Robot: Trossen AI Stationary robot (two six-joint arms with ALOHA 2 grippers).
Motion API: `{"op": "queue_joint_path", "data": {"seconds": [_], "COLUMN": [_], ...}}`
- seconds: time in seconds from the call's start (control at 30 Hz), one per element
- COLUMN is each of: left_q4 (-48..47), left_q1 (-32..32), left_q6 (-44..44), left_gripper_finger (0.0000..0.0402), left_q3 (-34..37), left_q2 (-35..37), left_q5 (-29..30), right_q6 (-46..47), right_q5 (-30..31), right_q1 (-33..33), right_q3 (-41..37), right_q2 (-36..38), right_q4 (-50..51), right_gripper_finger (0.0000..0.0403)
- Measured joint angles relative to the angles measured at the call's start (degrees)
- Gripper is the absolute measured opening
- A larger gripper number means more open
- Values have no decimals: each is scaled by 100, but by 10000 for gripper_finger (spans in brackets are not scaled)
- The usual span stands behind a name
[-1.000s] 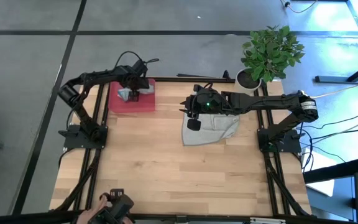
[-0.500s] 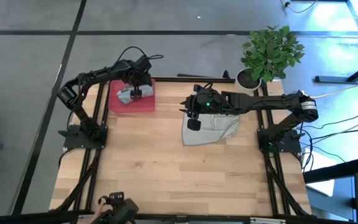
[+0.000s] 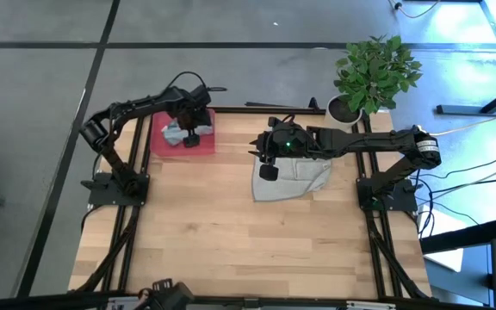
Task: Roll microfiber towels into tight, uniform cylinder then place into a basket
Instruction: Put the blue towel into the pink bin
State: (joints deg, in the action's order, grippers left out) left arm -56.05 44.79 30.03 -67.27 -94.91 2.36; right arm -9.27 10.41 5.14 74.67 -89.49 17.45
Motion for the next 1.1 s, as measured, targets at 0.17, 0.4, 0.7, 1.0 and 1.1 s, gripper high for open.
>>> {"op": "queue_joint_path", "data": {"seconds": [0.17, 0.4, 0.7, 1.0, 1.1], "left_q4": [99, 129, 558, 893, 820], "left_q1": [123, 137, -157, -393, -346], "left_q6": [-145, -707, -747, -1275, -1334], "left_gripper_finger": [358, 360, 359, 325, 300], "left_q3": [94, 94, 94, 94, 96], "left_q2": [0, 0, 0, -31, -98], "left_q5": [-505, -710, -111, 1040, 1013], "right_q6": [-1, 0, -1, 1, 0], "right_q5": [0, 0, 0, 0, -2], "right_q1": [1, 1, 0, -1, -1], "right_q3": [0, 0, 0, 0, 0], "right_q2": [0, 0, 0, 0, 0], "right_q4": [0, 0, 0, 0, 0], "right_gripper_finger": [126, 126, 126, 126, 126]}}
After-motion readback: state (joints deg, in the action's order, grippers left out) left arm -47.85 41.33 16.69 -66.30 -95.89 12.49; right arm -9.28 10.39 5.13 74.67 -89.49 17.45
